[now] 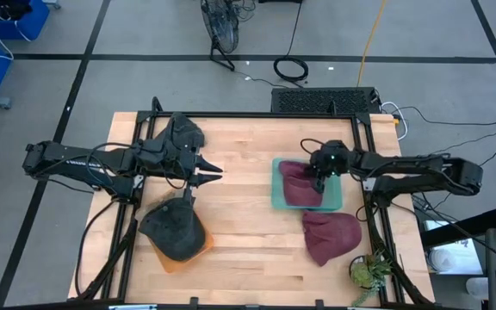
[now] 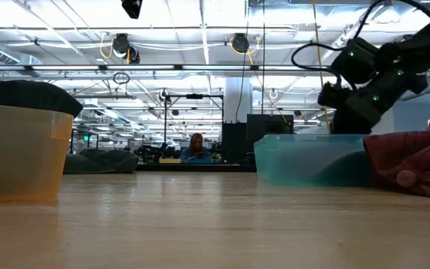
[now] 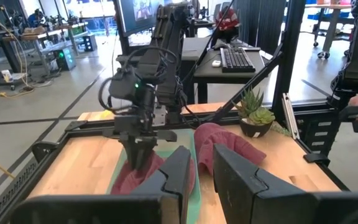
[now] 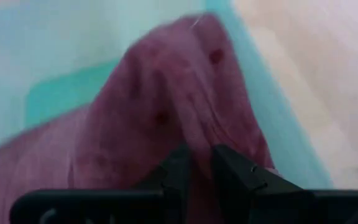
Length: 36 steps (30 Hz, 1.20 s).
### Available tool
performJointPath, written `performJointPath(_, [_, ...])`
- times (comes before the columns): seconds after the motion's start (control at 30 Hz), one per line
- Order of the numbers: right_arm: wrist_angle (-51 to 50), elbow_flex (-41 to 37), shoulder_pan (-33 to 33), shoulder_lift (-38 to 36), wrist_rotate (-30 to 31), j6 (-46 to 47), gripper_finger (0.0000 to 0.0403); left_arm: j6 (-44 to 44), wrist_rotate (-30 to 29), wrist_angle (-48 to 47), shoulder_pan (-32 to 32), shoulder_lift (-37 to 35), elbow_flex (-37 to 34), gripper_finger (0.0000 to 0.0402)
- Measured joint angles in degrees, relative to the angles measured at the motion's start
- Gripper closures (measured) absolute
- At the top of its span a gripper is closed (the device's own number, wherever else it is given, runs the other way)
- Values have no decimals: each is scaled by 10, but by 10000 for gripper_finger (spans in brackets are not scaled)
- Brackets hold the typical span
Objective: Pick & Place hat
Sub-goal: Put the left red cap into the blue bin, then adjust the blue bin
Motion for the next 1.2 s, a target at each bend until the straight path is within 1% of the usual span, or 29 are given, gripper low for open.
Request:
performJointPath(0.2, [12,-11,6,-7,1,-15,346,0,0,0,0,0,0,330])
performJointPath(0.5, [160,-11,6,-73,1,-4,346,1,0,0,0,0,0,330])
performJointPath(0.6, [163,-10,6,-102,0,17,346,2,0,0,0,0,0,330])
performJointPath(0.7, [131,-4,17,-130,1,33,346,2,0,-1,0,0,0,330])
performJointPath(0.83, [78,19,79,-145,5,50,346,2,0,0,0,0,0,330])
performJointPath(1.07, [-26,89,241,-119,107,65,346,1,0,0,0,0,0,330])
performJointPath(1.13, [-47,106,273,-109,120,83,346,-3,0,0,0,0,0,330])
performJointPath(1.2, [-67,118,300,-101,121,102,346,-8,0,0,0,0,0,330])
